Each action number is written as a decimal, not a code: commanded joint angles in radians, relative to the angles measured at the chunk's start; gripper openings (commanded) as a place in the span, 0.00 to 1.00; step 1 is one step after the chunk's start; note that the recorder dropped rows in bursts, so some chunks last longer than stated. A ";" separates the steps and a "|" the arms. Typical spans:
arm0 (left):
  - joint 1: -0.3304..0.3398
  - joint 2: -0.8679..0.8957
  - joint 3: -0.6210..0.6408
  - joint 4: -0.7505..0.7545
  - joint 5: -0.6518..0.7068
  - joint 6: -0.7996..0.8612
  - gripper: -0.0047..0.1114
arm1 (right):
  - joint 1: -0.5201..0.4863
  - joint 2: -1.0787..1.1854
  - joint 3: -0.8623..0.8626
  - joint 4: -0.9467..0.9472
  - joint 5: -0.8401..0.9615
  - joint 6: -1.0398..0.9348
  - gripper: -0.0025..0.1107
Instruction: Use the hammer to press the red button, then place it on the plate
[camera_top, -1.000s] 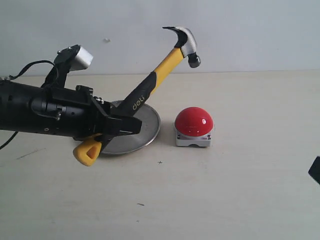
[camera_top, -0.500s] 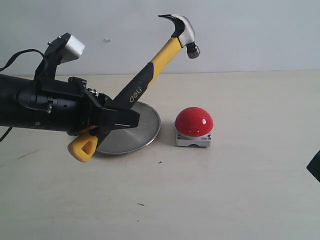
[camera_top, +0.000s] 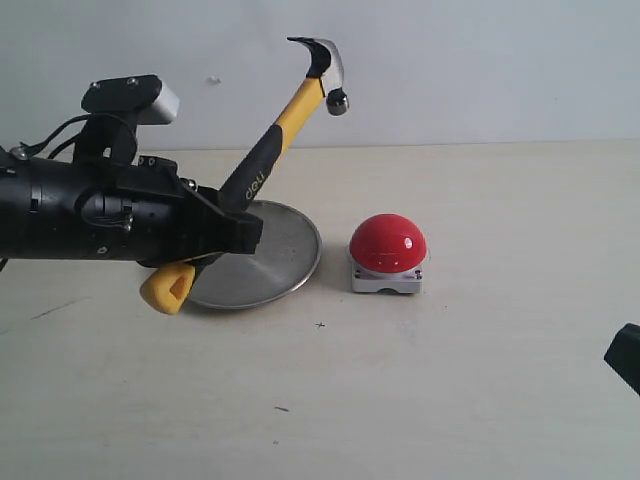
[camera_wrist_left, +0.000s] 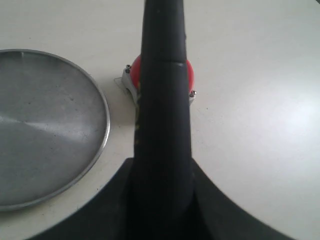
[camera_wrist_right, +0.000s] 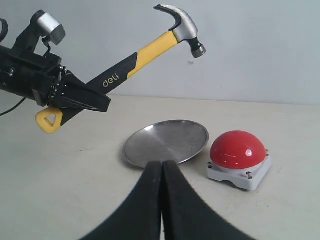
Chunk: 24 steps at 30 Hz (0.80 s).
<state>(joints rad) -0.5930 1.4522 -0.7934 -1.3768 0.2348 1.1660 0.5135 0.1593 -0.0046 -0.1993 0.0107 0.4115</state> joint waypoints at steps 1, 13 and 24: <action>-0.013 -0.019 -0.011 0.036 -0.009 0.007 0.04 | -0.003 -0.006 0.005 0.014 0.003 0.008 0.02; -0.013 -0.065 -0.034 0.068 0.085 -0.007 0.04 | -0.003 -0.006 0.005 0.014 0.003 0.008 0.02; -0.013 -0.022 -0.205 0.739 0.089 -0.542 0.04 | -0.003 -0.006 0.005 0.014 0.003 0.008 0.02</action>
<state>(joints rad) -0.6035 1.4338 -0.9638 -0.8220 0.3364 0.7771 0.5135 0.1593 -0.0046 -0.1816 0.0107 0.4194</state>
